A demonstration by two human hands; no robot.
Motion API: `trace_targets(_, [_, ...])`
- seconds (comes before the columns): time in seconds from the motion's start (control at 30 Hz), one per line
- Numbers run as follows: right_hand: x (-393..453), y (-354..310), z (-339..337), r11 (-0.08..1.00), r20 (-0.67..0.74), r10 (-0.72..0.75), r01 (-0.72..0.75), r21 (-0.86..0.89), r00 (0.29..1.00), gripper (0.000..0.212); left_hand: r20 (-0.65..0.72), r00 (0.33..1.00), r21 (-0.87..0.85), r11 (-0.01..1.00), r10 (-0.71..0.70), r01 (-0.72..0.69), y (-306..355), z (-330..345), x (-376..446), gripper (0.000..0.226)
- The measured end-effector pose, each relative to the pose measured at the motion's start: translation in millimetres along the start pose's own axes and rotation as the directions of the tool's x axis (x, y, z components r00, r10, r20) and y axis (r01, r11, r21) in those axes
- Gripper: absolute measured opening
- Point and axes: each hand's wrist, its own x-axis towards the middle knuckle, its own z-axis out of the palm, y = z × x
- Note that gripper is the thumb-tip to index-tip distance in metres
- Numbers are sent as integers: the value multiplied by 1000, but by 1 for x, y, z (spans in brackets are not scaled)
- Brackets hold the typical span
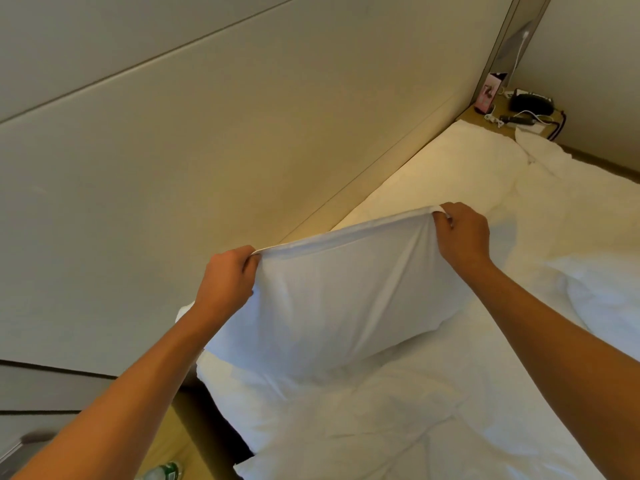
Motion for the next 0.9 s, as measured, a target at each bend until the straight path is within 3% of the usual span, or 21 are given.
trace_targets(0.13, [24, -11, 2, 998, 19, 5, -7, 66, 1000, 32, 18, 999, -89, 995, -39, 41, -1, -1, 3, 36])
trace_targets(0.3, [27, -7, 33, 996, 165, -10, 24, -83, 986, 33, 105, 989, -107, 988, -100, 112, -18, 23, -2, 34])
trace_targets(0.53, [75, -33, 71, 998, 138, -12, 21, -67, 990, 30, 10, 992, -159, 979, -128, 128, -35, 20, 42, 30])
trace_targets(0.73, [121, -88, 106, 998, 65, -12, 9, 61, 998, 27, -102, 991, -151, 986, -88, 72, -53, -7, 81, 33])
trace_targets(0.9, [155, -136, 142, 980, 103, -201, 200, 23, 974, 33, -219, 960, -145, 979, -176, 146, -74, -10, 97, 37])
